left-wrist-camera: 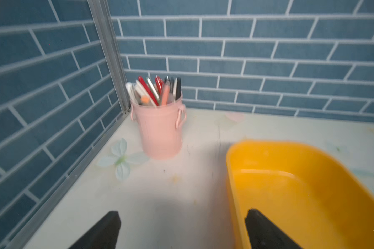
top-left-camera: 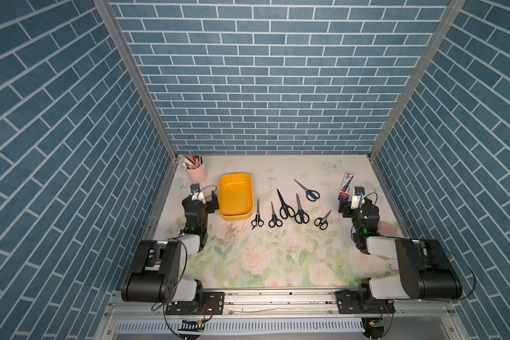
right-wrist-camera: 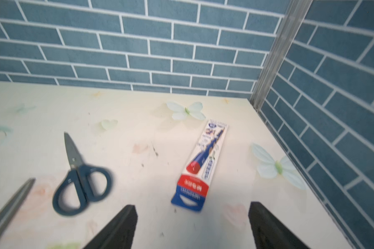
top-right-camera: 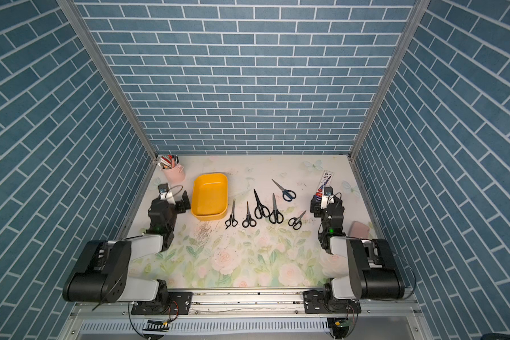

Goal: Put the scissors into the storage box
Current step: Pick up the scissors from the center of the board.

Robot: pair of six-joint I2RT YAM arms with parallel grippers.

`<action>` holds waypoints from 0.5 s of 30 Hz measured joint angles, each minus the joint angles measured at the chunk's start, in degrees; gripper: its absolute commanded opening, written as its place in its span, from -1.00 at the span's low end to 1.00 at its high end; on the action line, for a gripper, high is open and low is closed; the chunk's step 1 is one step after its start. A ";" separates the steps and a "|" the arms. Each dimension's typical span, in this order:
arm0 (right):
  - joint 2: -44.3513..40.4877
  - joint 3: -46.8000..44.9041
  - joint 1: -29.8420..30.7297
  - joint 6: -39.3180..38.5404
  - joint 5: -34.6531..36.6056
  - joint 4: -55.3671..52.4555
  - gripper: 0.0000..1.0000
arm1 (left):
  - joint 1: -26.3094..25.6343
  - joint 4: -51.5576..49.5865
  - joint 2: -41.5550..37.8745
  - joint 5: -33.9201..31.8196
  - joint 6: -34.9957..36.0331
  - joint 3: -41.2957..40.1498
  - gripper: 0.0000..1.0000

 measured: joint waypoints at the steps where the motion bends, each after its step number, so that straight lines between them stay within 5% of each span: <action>1: -2.23 3.65 2.03 1.01 0.57 -4.94 0.79 | -1.88 -4.98 -2.05 -1.33 -1.31 4.52 0.96; 6: -10.73 12.50 20.94 8.96 2.93 -22.99 0.70 | -24.90 -24.90 -11.21 -7.48 -9.31 20.50 1.00; 10: -9.90 12.15 24.59 17.79 3.56 -38.16 0.65 | -32.30 -36.30 -11.89 -8.20 -18.58 18.53 1.00; 15: -0.76 18.56 26.97 19.23 0.79 -50.56 0.48 | -37.03 -47.43 -7.65 -9.53 -23.98 14.25 1.00</action>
